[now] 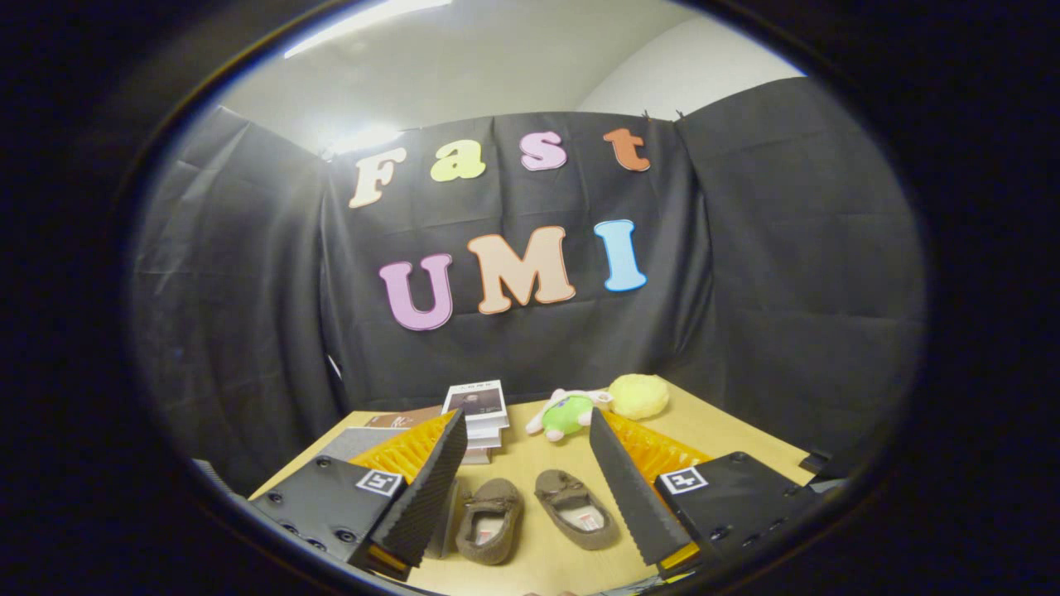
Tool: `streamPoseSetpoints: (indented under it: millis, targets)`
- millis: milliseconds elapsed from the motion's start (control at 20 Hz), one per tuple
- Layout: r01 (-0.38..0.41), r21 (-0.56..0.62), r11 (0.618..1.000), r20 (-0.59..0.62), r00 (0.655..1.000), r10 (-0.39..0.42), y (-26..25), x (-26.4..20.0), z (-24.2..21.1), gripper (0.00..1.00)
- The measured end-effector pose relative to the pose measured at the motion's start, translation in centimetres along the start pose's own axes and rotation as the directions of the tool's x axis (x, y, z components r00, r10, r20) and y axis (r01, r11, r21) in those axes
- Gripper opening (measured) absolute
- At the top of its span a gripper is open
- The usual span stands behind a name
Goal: Open the storage box then place both shoes into the box .Put the left shoe in first, then the right shoe, with the right side of both shoes facing outward in a uniform manner.
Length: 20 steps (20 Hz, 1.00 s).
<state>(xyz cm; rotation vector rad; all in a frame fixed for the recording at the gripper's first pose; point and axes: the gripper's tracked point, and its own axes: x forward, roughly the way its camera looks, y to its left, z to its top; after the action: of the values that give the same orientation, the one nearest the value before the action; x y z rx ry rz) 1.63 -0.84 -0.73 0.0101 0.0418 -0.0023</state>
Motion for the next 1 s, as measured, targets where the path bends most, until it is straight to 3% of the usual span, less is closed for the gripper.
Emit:
streamPoseSetpoints:
  millis: [350, 600, 800, 1000]
  targets:
    - [-0.05, 0.071, 0.996, -0.077, 0.996, 0.055, 2.4, 0.9, -2.3, 0.98]
    - [-0.092, 0.224, 0.97, -0.193, 0.972, 0.137, 4.7, 2.0, -5.6, 0.98]
    - [-0.113, 0.376, 0.92, -0.292, 0.927, 0.233, 7.5, 3.2, -9.0, 0.99]
    - [-0.083, 0.539, 0.838, -0.393, 0.856, 0.337, 10.2, 4.1, -13.3, 1.0]
